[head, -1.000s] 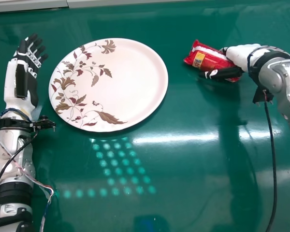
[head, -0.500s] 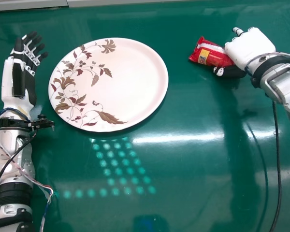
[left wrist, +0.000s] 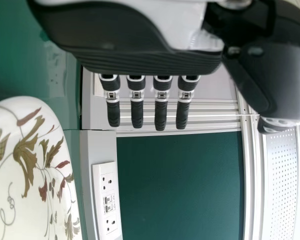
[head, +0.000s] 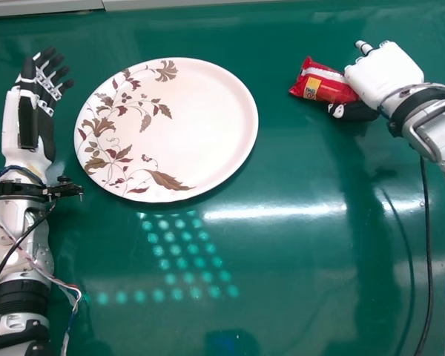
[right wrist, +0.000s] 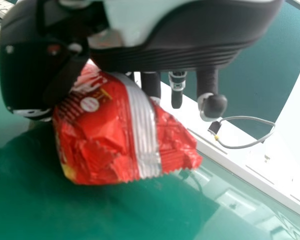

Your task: Pick up biscuit and place it in the plate

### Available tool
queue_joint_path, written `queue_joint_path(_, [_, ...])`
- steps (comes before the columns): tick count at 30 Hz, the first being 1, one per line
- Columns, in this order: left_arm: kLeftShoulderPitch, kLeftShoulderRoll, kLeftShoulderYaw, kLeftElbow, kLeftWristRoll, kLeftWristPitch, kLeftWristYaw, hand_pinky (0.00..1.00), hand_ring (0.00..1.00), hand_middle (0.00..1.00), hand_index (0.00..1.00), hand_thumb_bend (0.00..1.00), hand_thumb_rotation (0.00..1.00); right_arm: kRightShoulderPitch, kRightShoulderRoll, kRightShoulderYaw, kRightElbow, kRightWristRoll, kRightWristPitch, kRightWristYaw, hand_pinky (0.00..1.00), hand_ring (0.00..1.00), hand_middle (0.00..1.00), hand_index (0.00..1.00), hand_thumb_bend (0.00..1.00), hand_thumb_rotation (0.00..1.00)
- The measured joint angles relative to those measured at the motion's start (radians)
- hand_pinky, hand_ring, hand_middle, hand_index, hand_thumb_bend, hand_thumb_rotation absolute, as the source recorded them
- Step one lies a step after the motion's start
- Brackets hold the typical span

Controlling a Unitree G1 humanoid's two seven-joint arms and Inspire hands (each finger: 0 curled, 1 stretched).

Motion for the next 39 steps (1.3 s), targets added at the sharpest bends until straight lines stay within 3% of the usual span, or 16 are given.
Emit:
queue_joint_path(8, [0.001,0.0,-0.001,-0.001,0.008,-0.006,0.001,0.86,0.92,0.93,0.92,0.78,0.72,0.063,0.018,-0.089,-0.125,0.115,0.01,0.033,0.03,0.08,0.15,0.48,0.51,0.11])
queue_joint_path(17, [0.0,0.0,-0.001,-0.006,0.008,0.001,0.0,0.85,0.92,0.93,0.91,0.82,0.71,0.147,0.08,-0.187,-0.392,0.201,0.076,0.142,0.06,0.1,0.16,0.47,0.49,0.11])
queue_joint_path(25, [0.0,0.002,-0.002,-0.006,0.017,0.017,0.005,0.85,0.93,0.93,0.9,0.84,0.7,0.174,0.106,-0.249,-0.574,0.231,0.068,0.142,0.04,0.08,0.13,0.47,0.49,0.11])
queue_joint_path(32, [-0.009,0.003,-0.003,0.005,0.029,0.017,0.003,0.85,0.94,0.94,0.91,0.81,0.71,0.152,0.233,-0.23,-0.589,0.235,0.046,0.165,0.05,0.09,0.16,0.47,0.5,0.11])
queue_joint_path(39, [-0.028,0.005,-0.021,0.011,0.041,0.017,0.0,0.88,0.96,0.94,0.91,0.79,0.7,0.041,0.377,-0.172,-0.43,0.226,-0.019,0.139,0.05,0.1,0.16,0.47,0.5,0.11])
